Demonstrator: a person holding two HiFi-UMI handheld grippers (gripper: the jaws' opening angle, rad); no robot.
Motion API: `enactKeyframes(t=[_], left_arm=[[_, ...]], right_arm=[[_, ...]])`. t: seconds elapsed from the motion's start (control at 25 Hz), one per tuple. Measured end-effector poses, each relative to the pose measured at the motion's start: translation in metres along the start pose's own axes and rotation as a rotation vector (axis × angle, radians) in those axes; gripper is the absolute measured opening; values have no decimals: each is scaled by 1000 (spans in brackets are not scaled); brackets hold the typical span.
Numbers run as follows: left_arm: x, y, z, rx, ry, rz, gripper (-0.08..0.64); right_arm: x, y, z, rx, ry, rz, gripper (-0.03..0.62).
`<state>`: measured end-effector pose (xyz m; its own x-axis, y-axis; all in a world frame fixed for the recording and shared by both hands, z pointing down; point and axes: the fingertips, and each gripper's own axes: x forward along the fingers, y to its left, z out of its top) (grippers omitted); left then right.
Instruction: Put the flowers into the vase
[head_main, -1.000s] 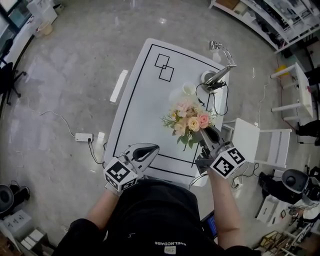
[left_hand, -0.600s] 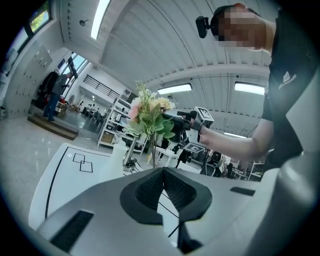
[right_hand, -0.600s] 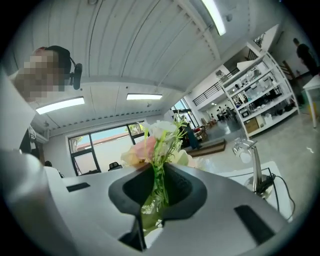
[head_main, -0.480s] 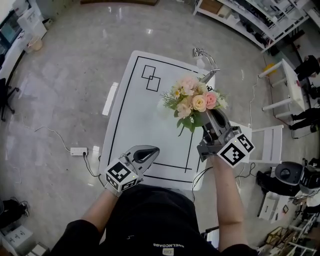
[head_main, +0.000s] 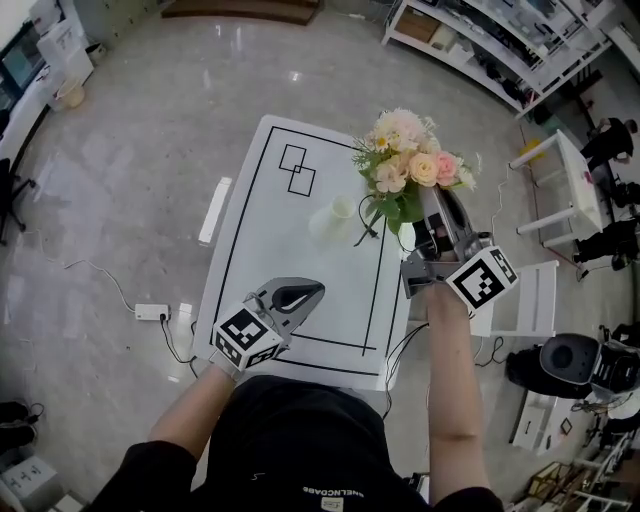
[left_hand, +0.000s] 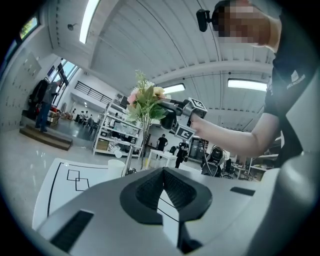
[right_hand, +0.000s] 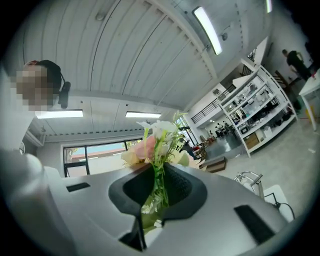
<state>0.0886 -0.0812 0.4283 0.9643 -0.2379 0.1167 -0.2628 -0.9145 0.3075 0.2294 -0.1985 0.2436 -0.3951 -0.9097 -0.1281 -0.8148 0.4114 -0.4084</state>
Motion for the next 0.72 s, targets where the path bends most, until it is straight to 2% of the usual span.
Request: enactKeyframes(t=[0.12,0.28,0.72], left_arm=[[10,25,10,15,3,1,3],[20,37,5,41,17,13,3],[52,63,-7,12,29,102,11]], right_arm=[[30,-3,8,-32,-12,11,54],[42,-6,9,-36,-32,5,54],[48,-25,4,-32,-63,16,54]])
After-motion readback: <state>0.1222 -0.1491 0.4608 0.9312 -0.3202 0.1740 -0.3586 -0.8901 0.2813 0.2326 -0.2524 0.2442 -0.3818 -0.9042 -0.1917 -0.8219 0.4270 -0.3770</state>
